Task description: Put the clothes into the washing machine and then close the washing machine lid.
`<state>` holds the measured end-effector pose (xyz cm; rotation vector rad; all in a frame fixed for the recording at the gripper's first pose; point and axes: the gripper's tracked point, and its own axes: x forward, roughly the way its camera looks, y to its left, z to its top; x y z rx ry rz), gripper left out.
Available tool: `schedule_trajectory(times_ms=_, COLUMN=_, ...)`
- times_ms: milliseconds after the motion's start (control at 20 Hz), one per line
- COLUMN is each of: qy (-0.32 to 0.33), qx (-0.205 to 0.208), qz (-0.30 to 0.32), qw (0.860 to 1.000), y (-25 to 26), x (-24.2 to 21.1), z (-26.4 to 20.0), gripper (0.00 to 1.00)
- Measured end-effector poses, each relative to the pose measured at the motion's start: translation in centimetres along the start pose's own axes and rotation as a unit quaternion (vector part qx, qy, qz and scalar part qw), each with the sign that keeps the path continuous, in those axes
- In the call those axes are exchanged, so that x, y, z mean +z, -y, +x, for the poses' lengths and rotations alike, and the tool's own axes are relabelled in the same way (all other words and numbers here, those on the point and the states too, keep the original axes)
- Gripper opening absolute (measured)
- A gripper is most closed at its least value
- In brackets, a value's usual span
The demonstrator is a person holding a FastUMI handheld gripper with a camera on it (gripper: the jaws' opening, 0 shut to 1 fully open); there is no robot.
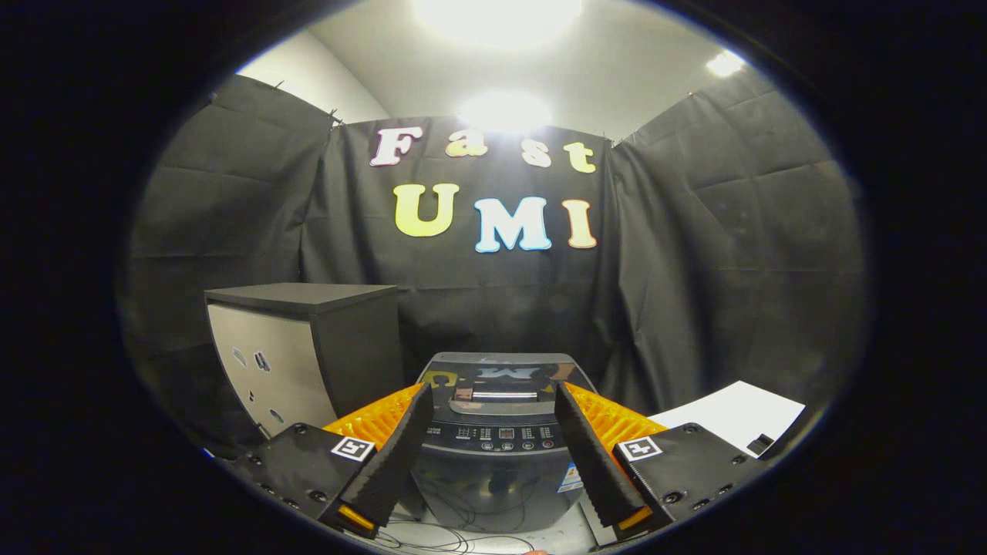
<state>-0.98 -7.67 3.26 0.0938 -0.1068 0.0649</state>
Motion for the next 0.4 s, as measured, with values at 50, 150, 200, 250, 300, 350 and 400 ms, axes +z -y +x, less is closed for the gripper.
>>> schedule_trajectory(times_ms=50, qy=0.001, qx=-0.005, qz=0.002, qw=1.0, y=0.25, x=0.21, z=-0.17, gripper=0.98)
schedule_trajectory(times_ms=150, qy=0.001, qx=-0.01, qz=0.004, qw=1.0, y=0.43, x=0.32, z=-0.34, gripper=0.98)
schedule_trajectory(times_ms=200, qy=0.0, qx=-0.01, qz=0.003, qw=1.0, y=0.38, x=0.36, z=-0.41, gripper=0.98)
schedule_trajectory(times_ms=250, qy=0.0, qx=-0.009, qz=0.002, qw=1.0, y=0.29, x=0.35, z=-0.43, gripper=0.98)
schedule_trajectory(times_ms=300, qy=-0.002, qx=-0.008, qz=0.0, qw=1.0, y=0.27, x=0.32, z=-0.23, gripper=0.98)
schedule_trajectory(times_ms=350, qy=-0.003, qx=-0.006, qz=-0.001, qw=1.0, y=0.19, x=0.38, z=-0.22, gripper=0.98)
schedule_trajectory(times_ms=400, qy=0.0, qx=-0.006, qz=-0.002, qw=1.0, y=0.15, x=0.56, z=-0.2, gripper=0.98)
